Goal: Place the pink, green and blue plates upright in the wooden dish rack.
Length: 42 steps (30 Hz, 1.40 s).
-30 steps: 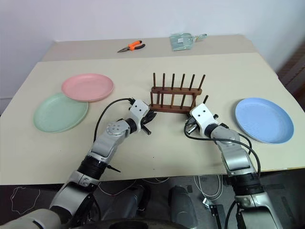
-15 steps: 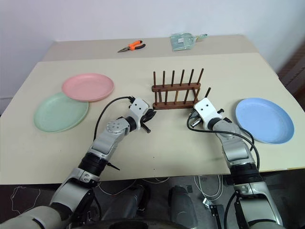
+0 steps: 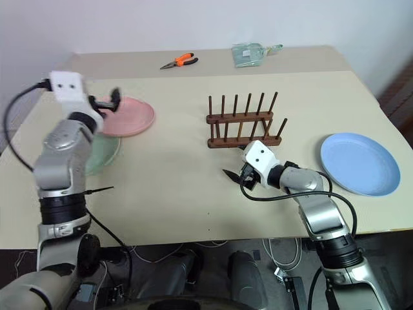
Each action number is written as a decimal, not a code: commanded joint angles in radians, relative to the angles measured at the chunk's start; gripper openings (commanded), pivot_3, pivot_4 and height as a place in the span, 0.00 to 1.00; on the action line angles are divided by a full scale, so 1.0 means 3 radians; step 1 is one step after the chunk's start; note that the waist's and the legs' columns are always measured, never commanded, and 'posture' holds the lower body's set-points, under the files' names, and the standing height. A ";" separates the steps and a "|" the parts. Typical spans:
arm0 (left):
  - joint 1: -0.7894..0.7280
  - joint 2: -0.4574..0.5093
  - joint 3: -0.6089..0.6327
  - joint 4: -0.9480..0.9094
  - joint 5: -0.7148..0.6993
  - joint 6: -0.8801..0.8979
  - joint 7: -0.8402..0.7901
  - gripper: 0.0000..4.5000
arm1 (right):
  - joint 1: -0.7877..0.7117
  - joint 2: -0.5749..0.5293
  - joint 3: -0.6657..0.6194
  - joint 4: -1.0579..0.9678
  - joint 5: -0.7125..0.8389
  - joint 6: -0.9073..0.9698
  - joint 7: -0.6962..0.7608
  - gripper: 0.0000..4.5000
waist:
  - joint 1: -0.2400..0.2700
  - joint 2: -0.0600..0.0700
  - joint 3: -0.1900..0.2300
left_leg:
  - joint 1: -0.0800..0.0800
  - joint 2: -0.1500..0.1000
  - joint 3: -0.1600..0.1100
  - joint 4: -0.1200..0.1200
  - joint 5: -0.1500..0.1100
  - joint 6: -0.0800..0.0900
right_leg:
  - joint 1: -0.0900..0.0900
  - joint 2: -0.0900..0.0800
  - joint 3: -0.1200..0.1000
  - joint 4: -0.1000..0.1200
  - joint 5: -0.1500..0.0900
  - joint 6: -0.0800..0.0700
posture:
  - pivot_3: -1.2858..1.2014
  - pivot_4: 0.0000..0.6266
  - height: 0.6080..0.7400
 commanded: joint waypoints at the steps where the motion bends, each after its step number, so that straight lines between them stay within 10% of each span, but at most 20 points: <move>1: -0.0196 -0.0355 0.0772 -0.0335 -0.0380 0.0706 0.0546 1.00 | -0.0132 0.0054 0.0055 -0.0031 0.0023 -0.0066 0.0030 0.98 | -0.0001 -0.0003 0.0001 | 0.0000 0.0000 0.0000 0.0001 0.0000 0.0000 | 0.0000 0.0000 0.0000 0.0000 0.0000 0.0000 | 0.52 0.24 0.90; 12: -0.0543 -0.0743 0.1887 0.0126 -0.1307 0.1222 0.0941 1.00 | -0.0209 0.0062 0.0051 -0.0068 0.0067 -0.0114 0.0084 0.98 | -0.0002 -0.0018 0.0008 | 0.0000 0.0000 -0.0005 0.0007 0.0003 -0.0007 | 0.0005 0.0002 -0.0007 0.0002 0.0001 0.0001 | 0.52 0.24 0.90; 15: -0.0623 -0.0683 0.1917 0.0439 -0.1419 0.1043 0.0935 0.81 | -0.0172 0.0057 0.0029 -0.0093 0.0052 -0.0129 0.0051 1.00 | -0.0002 -0.0018 0.0008 | 0.0000 0.0000 -0.0005 0.0007 0.0003 -0.0008 | 0.0005 0.0001 -0.0006 0.0002 0.0001 0.0001 | 0.52 0.24 0.90; 22: -0.0725 -0.0621 0.1898 0.0771 -0.1704 0.0851 0.0978 0.00 | -0.0130 -0.0110 -0.0162 -0.0363 0.0204 0.0074 0.0121 1.00 | 0.0001 -0.0020 0.0008 | -0.0001 0.0000 -0.0005 0.0007 0.0010 -0.0020 | 0.0004 0.0000 -0.0006 0.0002 0.0001 0.0001 | 0.52 0.24 0.90; 33: -0.0782 -0.0530 0.0165 -0.0247 -0.1628 0.0630 0.0243 0.00 | -0.1067 -0.0056 -0.0057 -0.0541 0.0108 -0.0050 -0.0006 1.00 | 0.0001 -0.0026 0.0010 | -0.0006 0.0000 -0.0003 0.0008 0.0005 -0.0011 | 0.0000 0.0000 -0.0005 0.0002 0.0002 0.0000 | 0.52 0.24 0.90; 42: -0.0980 -0.0815 -0.0532 -0.0527 -0.1668 0.0733 0.0261 0.00 | -0.1640 -0.0180 0.0622 0.0474 -0.1290 -0.1119 -0.0423 1.00 | -0.0012 -0.0027 0.0009 | -0.0007 0.0000 0.0003 0.0005 0.0014 -0.0024 | -0.0007 0.0000 0.0000 0.0003 0.0002 0.0000 | 0.52 0.24 0.90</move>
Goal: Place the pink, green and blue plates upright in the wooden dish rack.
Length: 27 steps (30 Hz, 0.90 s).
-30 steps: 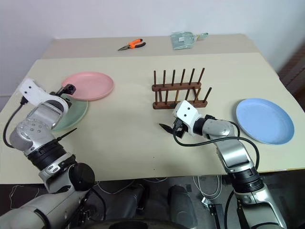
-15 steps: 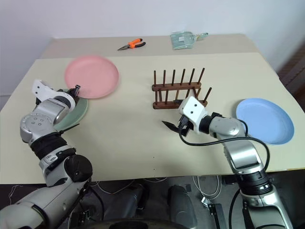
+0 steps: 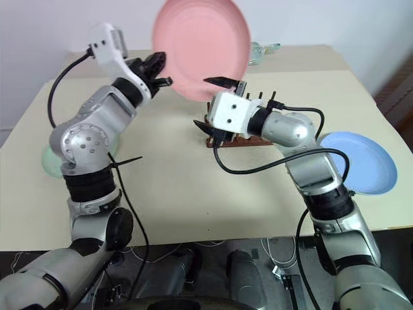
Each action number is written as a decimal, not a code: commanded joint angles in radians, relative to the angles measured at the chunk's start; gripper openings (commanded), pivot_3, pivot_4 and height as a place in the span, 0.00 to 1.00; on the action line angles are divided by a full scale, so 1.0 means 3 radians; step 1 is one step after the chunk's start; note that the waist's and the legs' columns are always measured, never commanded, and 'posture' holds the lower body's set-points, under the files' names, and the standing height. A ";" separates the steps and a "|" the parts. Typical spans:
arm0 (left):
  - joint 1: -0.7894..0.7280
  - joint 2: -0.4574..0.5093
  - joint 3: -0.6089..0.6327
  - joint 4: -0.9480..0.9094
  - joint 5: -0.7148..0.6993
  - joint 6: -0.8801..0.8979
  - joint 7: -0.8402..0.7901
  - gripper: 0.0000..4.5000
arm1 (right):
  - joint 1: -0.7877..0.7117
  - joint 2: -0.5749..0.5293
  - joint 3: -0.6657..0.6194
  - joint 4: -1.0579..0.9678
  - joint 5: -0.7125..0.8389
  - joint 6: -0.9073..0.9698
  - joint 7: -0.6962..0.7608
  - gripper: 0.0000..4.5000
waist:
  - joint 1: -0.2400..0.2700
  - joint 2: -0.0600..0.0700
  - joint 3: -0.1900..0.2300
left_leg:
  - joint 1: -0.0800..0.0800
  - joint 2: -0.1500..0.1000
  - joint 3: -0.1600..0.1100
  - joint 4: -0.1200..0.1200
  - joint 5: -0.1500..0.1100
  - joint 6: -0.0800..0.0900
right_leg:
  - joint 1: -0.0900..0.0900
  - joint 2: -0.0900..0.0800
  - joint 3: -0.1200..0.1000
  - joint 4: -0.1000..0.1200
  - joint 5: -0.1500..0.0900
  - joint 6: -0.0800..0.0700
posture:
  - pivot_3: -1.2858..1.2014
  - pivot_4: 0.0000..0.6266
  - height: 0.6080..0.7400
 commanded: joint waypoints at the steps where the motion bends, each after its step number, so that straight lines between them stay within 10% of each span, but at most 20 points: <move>1: -0.0097 -0.0057 -0.0110 -0.0187 -0.0049 0.0032 0.0007 0.00 | -0.0192 -0.0089 0.0115 0.0385 -0.0584 -0.0422 -0.0342 1.00 | 0.0004 0.0000 0.0000 | 0.0000 0.0000 0.0000 0.0000 0.0001 -0.0001 | -0.0001 0.0000 0.0000 0.0001 0.0000 0.0000 | 0.52 0.24 0.90; 9: 0.0032 -0.0191 -0.0039 -0.0382 -0.0260 0.0288 0.0039 0.00 | -0.0163 -0.0234 0.0081 0.0744 -0.1191 -0.0679 -0.0771 0.25 | 0.0005 0.0000 0.0000 | -0.0005 0.0000 0.0002 -0.0001 0.0005 0.0003 | -0.0008 0.0001 0.0003 0.0003 0.0000 0.0000 | 0.52 0.24 0.90; 12: 0.0025 -0.0326 0.0143 -0.0356 -0.0451 0.0339 0.0103 0.24 | -0.0135 -0.0217 0.0054 0.0716 -0.1296 -0.0713 -0.0887 0.00 | 0.0007 0.0000 0.0000 | -0.0005 0.0000 0.0002 -0.0001 0.0005 0.0002 | -0.0008 0.0002 0.0003 0.0004 0.0000 -0.0001 | 0.52 0.24 0.90; 17: -0.0090 -0.0371 0.0429 -0.0153 -0.0484 0.0117 0.0276 0.83 | -0.0088 -0.0137 -0.0017 0.0624 -0.1268 -0.0727 -0.0967 0.00 | 0.0011 -0.0001 0.0001 | -0.0006 0.0000 0.0002 0.0002 0.0005 0.0002 | -0.0006 0.0001 0.0002 0.0003 0.0000 0.0000 | 0.52 0.24 0.90; 21: -0.0004 0.0056 0.0238 -0.0046 -0.0088 -0.0267 0.0049 0.83 | 0.0043 -0.0098 -0.0250 0.0533 -0.0966 -0.0623 -0.0886 0.00 | -0.0005 0.0000 0.0000 | -0.0004 0.0001 0.0003 -0.0002 0.0007 0.0000 | -0.0009 0.0003 0.0006 0.0005 0.0000 -0.0001 | 0.52 0.24 0.90; 27: 0.0828 0.1072 -0.0496 -0.0034 0.0555 -0.0954 -0.1080 0.83 | 0.0405 0.0036 -0.1274 0.0152 0.0909 0.0150 -0.0223 0.00 | 0.0007 0.0003 -0.0001 | -0.0004 0.0000 0.0003 -0.0008 0.0007 0.0002 | -0.0008 0.0003 0.0008 0.0000 0.0002 -0.0003 | 0.52 0.24 0.90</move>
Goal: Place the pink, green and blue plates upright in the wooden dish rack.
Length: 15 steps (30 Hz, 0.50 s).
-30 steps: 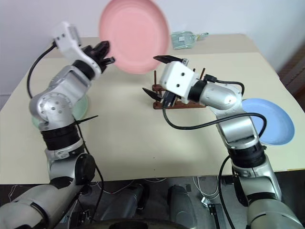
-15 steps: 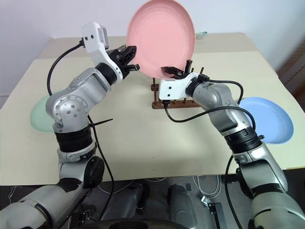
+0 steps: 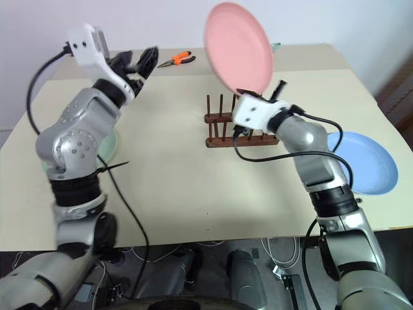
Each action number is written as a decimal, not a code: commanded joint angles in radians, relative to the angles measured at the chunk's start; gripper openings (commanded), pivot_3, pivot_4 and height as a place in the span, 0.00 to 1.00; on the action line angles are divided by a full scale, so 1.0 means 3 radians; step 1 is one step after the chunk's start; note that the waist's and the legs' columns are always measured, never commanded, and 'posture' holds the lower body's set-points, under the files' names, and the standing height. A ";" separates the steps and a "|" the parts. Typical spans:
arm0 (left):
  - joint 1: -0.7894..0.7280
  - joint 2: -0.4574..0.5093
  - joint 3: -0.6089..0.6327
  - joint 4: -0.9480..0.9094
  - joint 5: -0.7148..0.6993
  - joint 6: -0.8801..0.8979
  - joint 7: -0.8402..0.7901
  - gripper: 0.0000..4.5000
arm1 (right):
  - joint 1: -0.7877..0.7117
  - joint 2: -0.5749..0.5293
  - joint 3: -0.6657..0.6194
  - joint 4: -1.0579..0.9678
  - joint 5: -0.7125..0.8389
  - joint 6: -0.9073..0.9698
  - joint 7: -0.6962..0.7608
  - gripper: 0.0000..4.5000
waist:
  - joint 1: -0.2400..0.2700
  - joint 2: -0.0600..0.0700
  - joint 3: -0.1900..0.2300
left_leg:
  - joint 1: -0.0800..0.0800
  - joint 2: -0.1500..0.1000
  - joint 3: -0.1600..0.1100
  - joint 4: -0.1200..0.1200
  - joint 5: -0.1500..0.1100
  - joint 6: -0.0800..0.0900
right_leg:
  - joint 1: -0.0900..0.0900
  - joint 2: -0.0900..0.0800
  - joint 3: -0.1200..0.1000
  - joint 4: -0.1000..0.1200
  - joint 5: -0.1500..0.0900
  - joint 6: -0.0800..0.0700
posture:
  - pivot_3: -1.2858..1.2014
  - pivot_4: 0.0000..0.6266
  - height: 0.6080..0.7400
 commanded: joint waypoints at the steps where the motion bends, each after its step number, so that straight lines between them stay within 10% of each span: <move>1: 0.0489 0.0394 -0.0443 -0.0134 0.0162 -0.0353 -0.0847 0.83 | 0.0025 0.0043 -0.0655 -0.0390 0.1173 0.0675 0.0382 0.00 | -0.0002 0.0001 0.0000 | 0.0000 0.0000 0.0000 0.0000 -0.0001 0.0001 | 0.0000 -0.0001 0.0000 0.0000 0.0000 0.0000 | 0.52 0.24 0.90; 15: 0.1234 0.0606 -0.0958 -0.0528 0.0139 -0.0513 -0.1866 0.83 | -0.0015 -0.0231 -0.1055 0.0144 0.2199 0.1545 0.0991 0.00 | -0.0003 0.0008 0.0003 | 0.0000 0.0002 -0.0001 -0.0005 -0.0017 0.0026 | -0.0001 -0.0005 -0.0001 -0.0005 0.0000 -0.0006 | 0.52 0.24 0.90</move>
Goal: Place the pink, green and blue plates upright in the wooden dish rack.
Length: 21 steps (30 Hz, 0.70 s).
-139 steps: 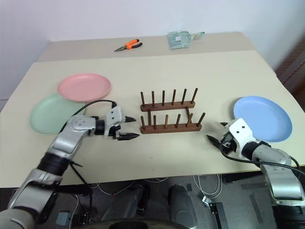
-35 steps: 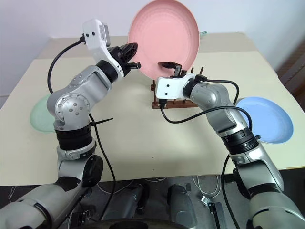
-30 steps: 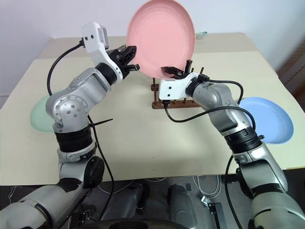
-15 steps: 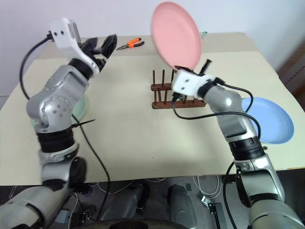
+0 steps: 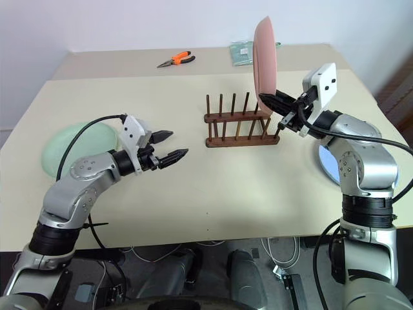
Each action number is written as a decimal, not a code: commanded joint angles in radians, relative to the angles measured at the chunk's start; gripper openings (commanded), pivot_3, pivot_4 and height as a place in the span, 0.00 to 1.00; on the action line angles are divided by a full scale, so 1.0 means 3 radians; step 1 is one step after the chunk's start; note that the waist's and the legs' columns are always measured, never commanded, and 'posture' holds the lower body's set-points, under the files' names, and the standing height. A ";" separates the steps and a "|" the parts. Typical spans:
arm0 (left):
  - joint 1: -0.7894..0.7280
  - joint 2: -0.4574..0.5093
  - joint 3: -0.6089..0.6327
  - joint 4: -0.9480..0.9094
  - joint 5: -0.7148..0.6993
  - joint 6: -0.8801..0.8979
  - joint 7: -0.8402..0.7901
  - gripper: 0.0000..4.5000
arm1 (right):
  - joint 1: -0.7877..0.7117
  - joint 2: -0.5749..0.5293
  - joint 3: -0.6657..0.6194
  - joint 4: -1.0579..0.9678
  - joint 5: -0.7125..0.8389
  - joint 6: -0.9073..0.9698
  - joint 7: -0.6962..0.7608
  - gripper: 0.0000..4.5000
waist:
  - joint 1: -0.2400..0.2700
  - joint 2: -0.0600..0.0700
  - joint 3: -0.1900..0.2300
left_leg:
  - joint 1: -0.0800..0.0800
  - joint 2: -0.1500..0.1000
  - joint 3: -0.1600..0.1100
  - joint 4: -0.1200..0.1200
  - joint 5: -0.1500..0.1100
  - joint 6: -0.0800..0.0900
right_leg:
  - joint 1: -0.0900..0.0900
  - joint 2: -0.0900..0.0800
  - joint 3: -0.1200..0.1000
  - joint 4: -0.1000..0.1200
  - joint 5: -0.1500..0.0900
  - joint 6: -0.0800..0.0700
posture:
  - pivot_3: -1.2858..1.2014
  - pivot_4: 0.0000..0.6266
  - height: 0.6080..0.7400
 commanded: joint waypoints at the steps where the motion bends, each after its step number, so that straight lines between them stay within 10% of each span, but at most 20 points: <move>1: 0.0030 -0.0037 -0.0064 -0.0211 0.0000 0.0018 -0.0028 0.83 | -0.0102 -0.0085 -0.0119 0.0238 0.0032 -0.0084 0.0072 0.00 | 0.0000 0.0000 0.0000 | 0.0000 0.0000 0.0000 0.0000 0.0000 0.0001 | 0.0000 0.0000 0.0000 0.0000 0.0000 0.0000 | 0.52 0.24 0.90; 10: 0.0073 0.0001 -0.0129 -0.0275 0.0041 0.0067 -0.0117 0.83 | -0.0089 -0.0132 -0.0203 0.0561 0.0210 0.0070 0.0267 0.00 | 0.0001 0.0002 0.0000 | 0.0000 0.0000 0.0000 -0.0001 0.0001 0.0002 | 0.0000 0.0000 0.0000 0.0000 0.0001 0.0001 | 0.52 0.24 0.90; 17: 0.0052 -0.0045 -0.0068 -0.0201 -0.0003 0.0115 -0.0126 1.00 | -0.0038 -0.0160 -0.0148 0.0541 -0.0148 -0.0332 0.0045 0.67 | -0.0002 0.0003 0.0000 | -0.0001 0.0000 0.0000 -0.0001 0.0001 0.0002 | -0.0001 0.0000 0.0000 -0.0001 0.0000 0.0001 | 0.52 0.24 0.90; 21: 0.0044 -0.0052 -0.0041 -0.0121 0.0097 0.0046 -0.0064 1.00 | -0.0028 -0.0177 -0.0139 0.0515 -0.0406 -0.0688 -0.0117 0.67 | 0.0000 0.0004 0.0000 | 0.0000 0.0000 0.0000 -0.0001 0.0001 0.0001 | -0.0001 0.0000 0.0000 0.0000 0.0001 0.0001 | 0.52 0.24 0.90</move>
